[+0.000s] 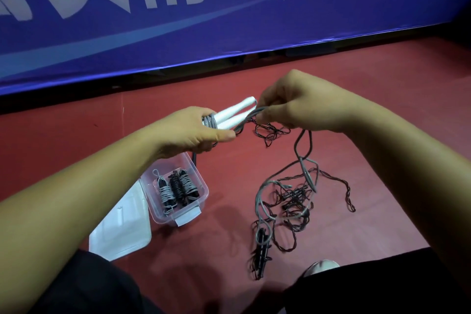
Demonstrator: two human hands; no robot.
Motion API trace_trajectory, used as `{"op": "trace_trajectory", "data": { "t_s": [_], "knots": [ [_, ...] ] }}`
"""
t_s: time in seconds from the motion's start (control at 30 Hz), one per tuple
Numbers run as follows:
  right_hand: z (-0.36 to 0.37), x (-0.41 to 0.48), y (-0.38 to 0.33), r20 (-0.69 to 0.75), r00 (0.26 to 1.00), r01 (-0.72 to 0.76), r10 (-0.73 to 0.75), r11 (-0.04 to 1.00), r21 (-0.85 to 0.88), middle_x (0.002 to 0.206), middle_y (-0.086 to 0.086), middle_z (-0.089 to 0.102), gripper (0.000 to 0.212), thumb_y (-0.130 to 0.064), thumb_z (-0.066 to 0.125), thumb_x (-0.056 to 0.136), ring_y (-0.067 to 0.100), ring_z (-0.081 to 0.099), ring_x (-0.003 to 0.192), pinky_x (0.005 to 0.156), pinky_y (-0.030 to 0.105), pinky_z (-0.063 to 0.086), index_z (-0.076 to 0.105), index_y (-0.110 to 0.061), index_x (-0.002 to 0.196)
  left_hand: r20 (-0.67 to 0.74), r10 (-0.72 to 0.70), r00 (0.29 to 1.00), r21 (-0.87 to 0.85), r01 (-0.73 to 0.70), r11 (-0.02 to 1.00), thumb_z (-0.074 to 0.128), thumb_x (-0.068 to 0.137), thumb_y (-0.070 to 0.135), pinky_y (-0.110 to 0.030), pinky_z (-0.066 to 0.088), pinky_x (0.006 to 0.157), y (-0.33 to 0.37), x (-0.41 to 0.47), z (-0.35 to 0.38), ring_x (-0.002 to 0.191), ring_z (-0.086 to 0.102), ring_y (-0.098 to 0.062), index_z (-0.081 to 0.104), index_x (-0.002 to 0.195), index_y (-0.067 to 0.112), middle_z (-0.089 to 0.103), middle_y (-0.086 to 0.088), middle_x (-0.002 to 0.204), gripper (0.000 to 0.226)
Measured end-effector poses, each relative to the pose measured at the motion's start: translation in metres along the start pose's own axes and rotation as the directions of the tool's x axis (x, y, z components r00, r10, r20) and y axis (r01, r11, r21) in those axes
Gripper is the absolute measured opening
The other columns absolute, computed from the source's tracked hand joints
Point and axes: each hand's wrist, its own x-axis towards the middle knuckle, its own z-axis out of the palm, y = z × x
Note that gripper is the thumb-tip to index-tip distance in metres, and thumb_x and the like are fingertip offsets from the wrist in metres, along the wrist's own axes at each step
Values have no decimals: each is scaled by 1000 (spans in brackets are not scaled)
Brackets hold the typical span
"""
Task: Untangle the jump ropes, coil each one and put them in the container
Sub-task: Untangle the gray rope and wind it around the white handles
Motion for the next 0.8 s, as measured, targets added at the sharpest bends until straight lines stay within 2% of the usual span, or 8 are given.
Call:
{"op": "trace_trajectory", "data": {
  "t_s": [0.13, 0.23, 0.37, 0.47, 0.57, 0.63, 0.73, 0.8],
  "knots": [
    [4, 6, 3, -32, 997, 69, -73, 990, -125, 49, -10, 54, 10, -18, 70, 90, 5, 43, 44, 45, 16, 31, 76, -15, 84, 42, 12, 999, 266, -23, 964, 87, 66, 46, -25, 31, 47, 2, -3, 13, 47, 41, -18, 66, 77, 10, 51, 0, 53, 43],
    [5, 11, 10, -60, 992, 100, -109, 984, -146, 48, -22, 56, 6, -15, 72, 89, 0, 51, 47, 48, 11, 35, 76, -13, 86, 103, 43, 994, 329, -75, 941, 81, 79, 38, -24, 34, 46, 5, -8, 21, 44, 44, -19, 66, 71, 12, 56, 3, 50, 31],
    [4, 15, 24, -118, 987, 118, -110, 992, 55, 46, -12, 55, 13, -18, 82, 80, 4, 42, 43, 47, 12, 32, 78, -7, 87, 347, 70, 935, 129, -121, 984, 70, 89, 7, -26, 55, 55, 9, -16, 23, 61, 70, -24, 61, 88, 7, 71, -9, 67, 9],
    [9, 21, 34, -117, 988, 124, -99, 965, 233, 50, -6, 53, 13, -18, 83, 79, 6, 37, 47, 49, 18, 32, 78, -8, 85, 433, 126, 892, -5, -138, 990, 64, 89, -4, -28, 58, 62, 10, -20, 22, 74, 73, -30, 57, 99, -3, 71, -19, 79, 11],
    [18, 24, 46, -91, 992, 113, -90, 947, 302, 56, -8, 59, 5, -10, 75, 86, 4, 44, 51, 52, 18, 37, 76, -12, 82, 359, 206, 911, -64, -196, 979, 62, 89, -5, -27, 57, 60, 13, -20, 24, 66, 71, -27, 55, 104, -6, 70, -16, 76, 16],
    [26, 25, 57, -81, 991, 124, -103, 941, 316, 58, -8, 57, 21, 0, 66, 88, 8, 44, 53, 53, 22, 37, 69, -14, 73, 244, 246, 938, -157, -212, 965, 61, 90, -3, -27, 55, 54, 14, -17, 23, 60, 68, -27, 50, 112, -5, 69, -12, 75, 25],
    [37, 28, 68, -45, 999, -8, 26, 928, 373, 53, 0, 39, 33, -9, 66, 91, 16, 29, 50, 48, 26, 24, 64, -20, 60, 60, 254, 965, -286, -227, 931, 67, 84, 10, -26, 44, 46, 9, -8, 15, 51, 58, -23, 43, 125, 10, 67, -13, 73, 48],
    [43, 31, 73, 24, 997, -76, 73, 901, 427, 56, 3, 39, 23, -18, 63, 97, 15, 28, 48, 45, 24, 23, 74, -19, 76, -12, 274, 962, -342, -262, 903, 68, 80, 18, -24, 35, 45, 7, -2, 11, 49, 50, -21, 47, 132, 26, 64, -10, 71, 57]
  ]
}}
